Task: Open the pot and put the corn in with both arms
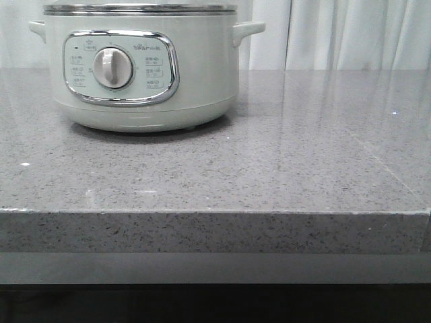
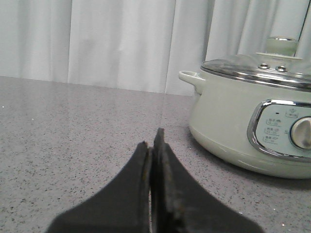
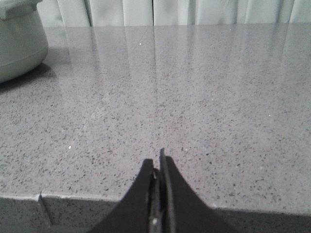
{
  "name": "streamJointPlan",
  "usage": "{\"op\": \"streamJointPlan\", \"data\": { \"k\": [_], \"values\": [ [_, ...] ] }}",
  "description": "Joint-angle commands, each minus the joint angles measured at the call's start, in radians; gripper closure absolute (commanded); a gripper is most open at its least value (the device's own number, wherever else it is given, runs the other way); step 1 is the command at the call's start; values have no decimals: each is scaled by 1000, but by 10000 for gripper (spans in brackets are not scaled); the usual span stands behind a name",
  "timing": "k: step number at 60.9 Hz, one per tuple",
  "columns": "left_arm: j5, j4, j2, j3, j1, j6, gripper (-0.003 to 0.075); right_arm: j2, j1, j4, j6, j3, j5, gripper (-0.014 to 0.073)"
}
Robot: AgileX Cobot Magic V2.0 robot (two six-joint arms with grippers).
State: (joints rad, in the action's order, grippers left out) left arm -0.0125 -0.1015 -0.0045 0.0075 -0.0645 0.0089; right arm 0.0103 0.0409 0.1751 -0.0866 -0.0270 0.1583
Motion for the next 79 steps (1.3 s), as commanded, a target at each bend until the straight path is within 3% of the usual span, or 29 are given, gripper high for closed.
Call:
{"op": "streamJointPlan", "data": {
  "k": [1, 27, 36, 45, 79],
  "values": [
    [-76, -5, -19, 3, 2, -9, 741, 23, -9, 3, -8, 0, -95, 661],
    [-76, -5, -19, 3, 2, -9, 741, 23, -9, 3, -8, 0, -100, 661],
    [-76, -5, -19, 3, 2, -9, 741, 23, -9, -1, 11, 0, -178, 661],
    [-76, -5, -19, 3, 2, -9, 741, 23, -17, -89, 99, 0, -258, 661],
    [-76, -5, -19, 3, 2, -9, 741, 23, -32, -136, 135, 0, -255, 661]
  ]
}}
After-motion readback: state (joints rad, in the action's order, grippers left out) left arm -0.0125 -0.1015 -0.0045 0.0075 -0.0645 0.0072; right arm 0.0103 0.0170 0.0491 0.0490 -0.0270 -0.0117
